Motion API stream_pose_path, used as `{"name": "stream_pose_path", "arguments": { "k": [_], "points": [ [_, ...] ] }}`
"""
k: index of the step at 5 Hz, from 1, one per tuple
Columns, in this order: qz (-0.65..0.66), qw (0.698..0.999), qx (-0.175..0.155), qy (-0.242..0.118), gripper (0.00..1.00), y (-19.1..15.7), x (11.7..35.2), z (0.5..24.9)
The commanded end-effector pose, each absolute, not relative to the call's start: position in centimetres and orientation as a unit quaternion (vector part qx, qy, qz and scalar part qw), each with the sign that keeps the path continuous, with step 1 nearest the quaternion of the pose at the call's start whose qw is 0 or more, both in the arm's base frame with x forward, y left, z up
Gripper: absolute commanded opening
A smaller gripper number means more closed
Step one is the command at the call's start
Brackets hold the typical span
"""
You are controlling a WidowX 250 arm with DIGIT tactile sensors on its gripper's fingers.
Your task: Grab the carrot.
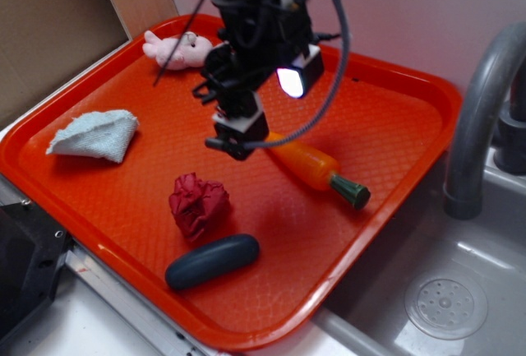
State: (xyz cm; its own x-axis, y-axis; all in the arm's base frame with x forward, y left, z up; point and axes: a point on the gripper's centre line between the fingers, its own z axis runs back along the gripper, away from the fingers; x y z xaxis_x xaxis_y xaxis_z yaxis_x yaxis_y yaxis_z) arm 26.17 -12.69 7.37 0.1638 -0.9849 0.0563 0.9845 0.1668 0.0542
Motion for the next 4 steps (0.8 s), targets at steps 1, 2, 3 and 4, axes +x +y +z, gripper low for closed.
{"name": "stream_pose_path", "arguments": {
  "k": [1, 2, 3, 4],
  "points": [
    [-0.683, 0.73, -0.005, -0.026, 1.0, -14.7, 25.9, 4.8],
    [-0.698, 0.716, 0.008, -0.01, 1.0, -15.0, 25.2, 3.6],
    [-0.698, 0.716, 0.008, 0.0, 1.0, -14.9, 25.2, 2.8],
    [-0.701, 0.713, 0.014, -0.004, 0.0, -15.0, 25.2, 2.7]
  ]
}}
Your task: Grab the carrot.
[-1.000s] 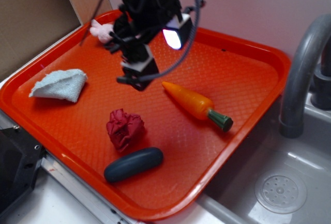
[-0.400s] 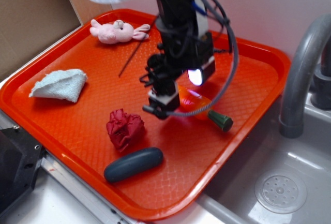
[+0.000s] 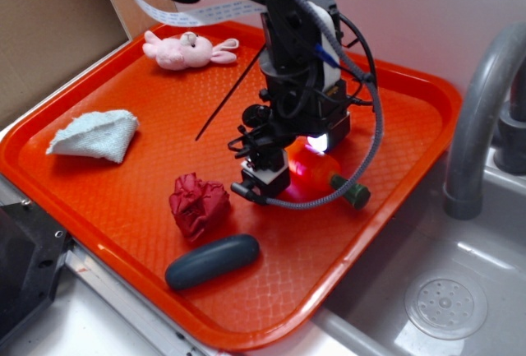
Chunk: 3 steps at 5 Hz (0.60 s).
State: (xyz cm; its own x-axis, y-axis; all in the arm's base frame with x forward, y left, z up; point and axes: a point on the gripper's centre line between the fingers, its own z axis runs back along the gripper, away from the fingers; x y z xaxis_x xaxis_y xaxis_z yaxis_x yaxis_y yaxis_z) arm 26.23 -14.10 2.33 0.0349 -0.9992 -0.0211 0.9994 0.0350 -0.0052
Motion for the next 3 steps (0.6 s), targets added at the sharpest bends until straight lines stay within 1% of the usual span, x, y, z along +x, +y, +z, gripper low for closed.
{"name": "stream_pose_path", "arguments": {
  "k": [1, 2, 3],
  "points": [
    [-0.7, 0.714, 0.02, -0.002, 0.0, -15.0, 25.1, 2.5],
    [-0.688, 0.725, 0.023, -0.009, 0.0, -14.4, 25.2, 2.9],
    [-0.59, 0.803, 0.062, -0.046, 0.0, -10.8, 24.9, 7.0]
  ]
}}
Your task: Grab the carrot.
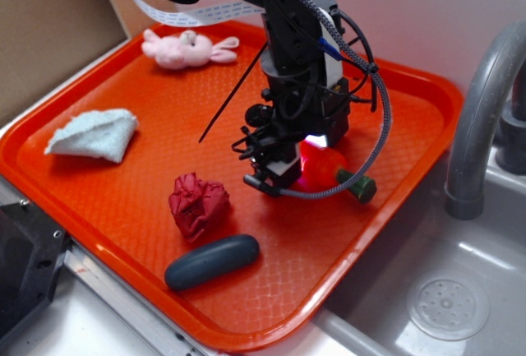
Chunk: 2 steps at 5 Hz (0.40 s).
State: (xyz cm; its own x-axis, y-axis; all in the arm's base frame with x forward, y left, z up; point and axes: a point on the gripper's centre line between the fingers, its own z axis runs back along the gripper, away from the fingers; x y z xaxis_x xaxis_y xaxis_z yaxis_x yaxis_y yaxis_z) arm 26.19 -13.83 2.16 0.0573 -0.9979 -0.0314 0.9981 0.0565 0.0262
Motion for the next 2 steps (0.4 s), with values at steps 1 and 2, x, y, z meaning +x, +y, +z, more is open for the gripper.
{"name": "stream_pose_path", "arguments": {
  "k": [1, 2],
  "points": [
    [-0.485, 0.875, -0.007, -0.004, 0.0, -9.2, 23.8, 11.9],
    [-0.371, 0.928, -0.039, 0.022, 0.0, -7.4, 21.4, 14.9]
  ]
}}
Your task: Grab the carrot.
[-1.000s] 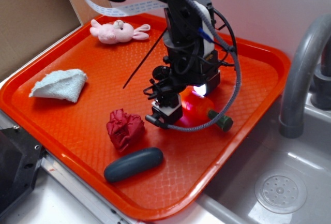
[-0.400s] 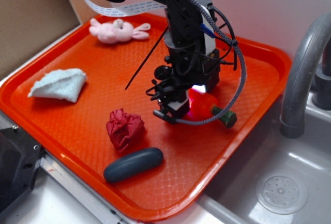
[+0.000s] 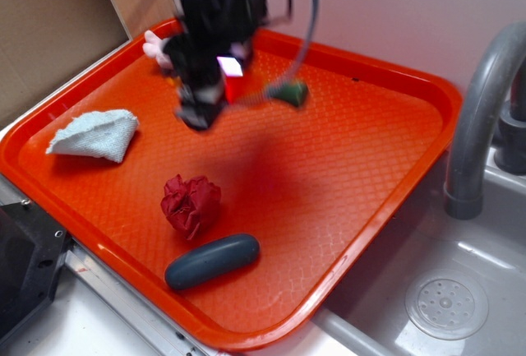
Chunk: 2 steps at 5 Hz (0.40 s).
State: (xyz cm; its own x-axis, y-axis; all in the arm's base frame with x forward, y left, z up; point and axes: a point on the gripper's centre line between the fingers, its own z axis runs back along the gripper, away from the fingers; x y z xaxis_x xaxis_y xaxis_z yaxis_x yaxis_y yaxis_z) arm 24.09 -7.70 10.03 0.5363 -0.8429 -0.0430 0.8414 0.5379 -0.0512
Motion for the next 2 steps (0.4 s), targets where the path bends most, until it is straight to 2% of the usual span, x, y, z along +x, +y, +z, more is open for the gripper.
{"name": "stream_pose_path", "arguments": {
  "k": [1, 2],
  "points": [
    [-0.252, 0.967, -0.021, 0.005, 0.0, -5.0, 19.9, 17.5],
    [-0.13, 0.991, -0.015, -0.023, 0.0, -4.8, 19.2, 18.9]
  ]
}}
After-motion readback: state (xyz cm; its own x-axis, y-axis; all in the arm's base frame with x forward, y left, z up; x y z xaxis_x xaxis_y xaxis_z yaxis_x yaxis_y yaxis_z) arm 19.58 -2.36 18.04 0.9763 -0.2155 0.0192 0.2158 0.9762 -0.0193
